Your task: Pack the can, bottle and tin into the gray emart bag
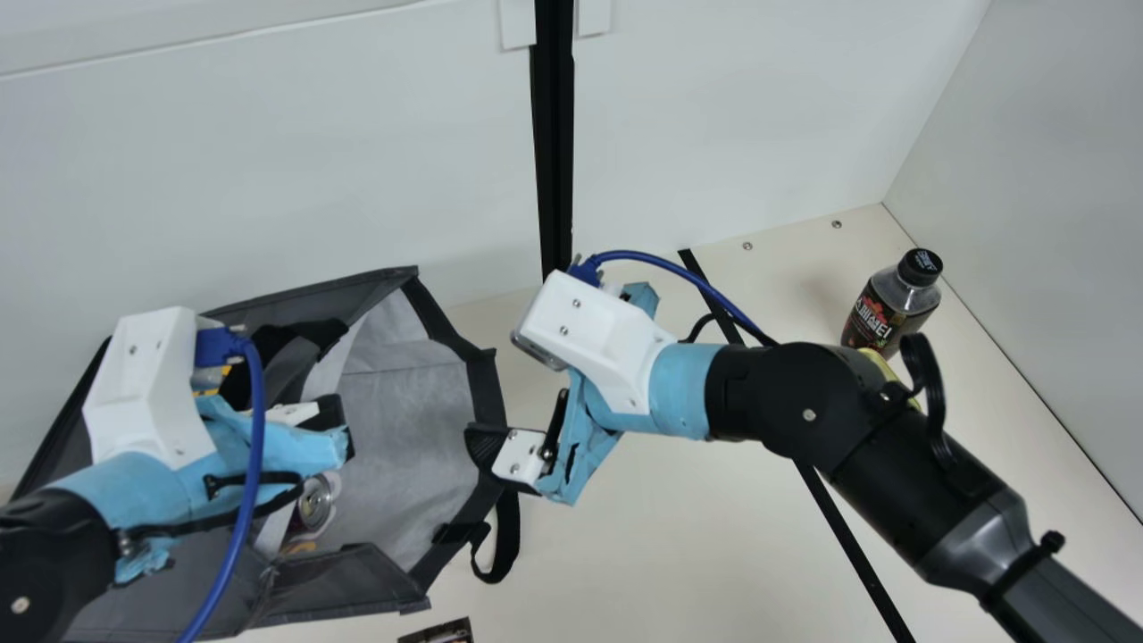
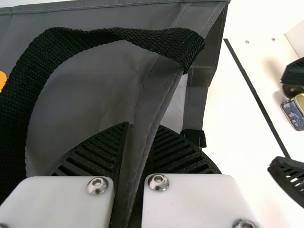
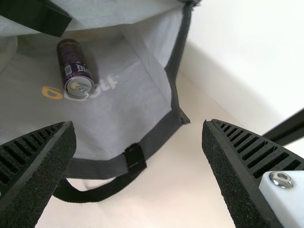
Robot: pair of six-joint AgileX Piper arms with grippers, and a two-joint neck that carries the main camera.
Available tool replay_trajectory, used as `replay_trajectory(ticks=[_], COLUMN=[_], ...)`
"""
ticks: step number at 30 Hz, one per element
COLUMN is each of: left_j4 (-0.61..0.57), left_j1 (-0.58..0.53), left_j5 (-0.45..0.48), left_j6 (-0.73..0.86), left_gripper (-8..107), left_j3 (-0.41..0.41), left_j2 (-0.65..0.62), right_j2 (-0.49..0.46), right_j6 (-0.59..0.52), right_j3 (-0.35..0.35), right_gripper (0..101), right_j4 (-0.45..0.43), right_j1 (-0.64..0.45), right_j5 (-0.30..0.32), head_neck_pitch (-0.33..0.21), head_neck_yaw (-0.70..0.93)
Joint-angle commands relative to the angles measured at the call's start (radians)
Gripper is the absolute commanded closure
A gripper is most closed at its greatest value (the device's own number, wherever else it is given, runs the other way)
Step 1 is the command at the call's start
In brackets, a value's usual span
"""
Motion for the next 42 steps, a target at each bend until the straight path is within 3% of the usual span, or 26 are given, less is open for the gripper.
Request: replay_trajectory(ticks=[1, 19, 42], left_j4=[0.0, 0.0, 0.0], left_j1=[0.0, 0.0, 0.0], left_j5=[0.0, 0.0, 0.0], left_j6=[0.0, 0.0, 0.0], left_gripper=[89, 89, 89], left_j3=[0.0, 0.0, 0.0], left_j2=[0.0, 0.0, 0.0], right_j2=[-0.008, -0.104, -0.244], right_j6=[0.01, 0.115, 0.296], right_j3=[0.002, 0.018, 0.01], right_gripper=[10, 10, 10], right_j4=[-0.009, -0.121, -0.306], right_j1=[-0.004, -0.071, -0.204], right_j5=[0.0, 0.019, 0.105], head_neck_pitch=[-0.023, -0.023, -0.023], head_neck_yaw=[-0.002, -0.002, -0.002])
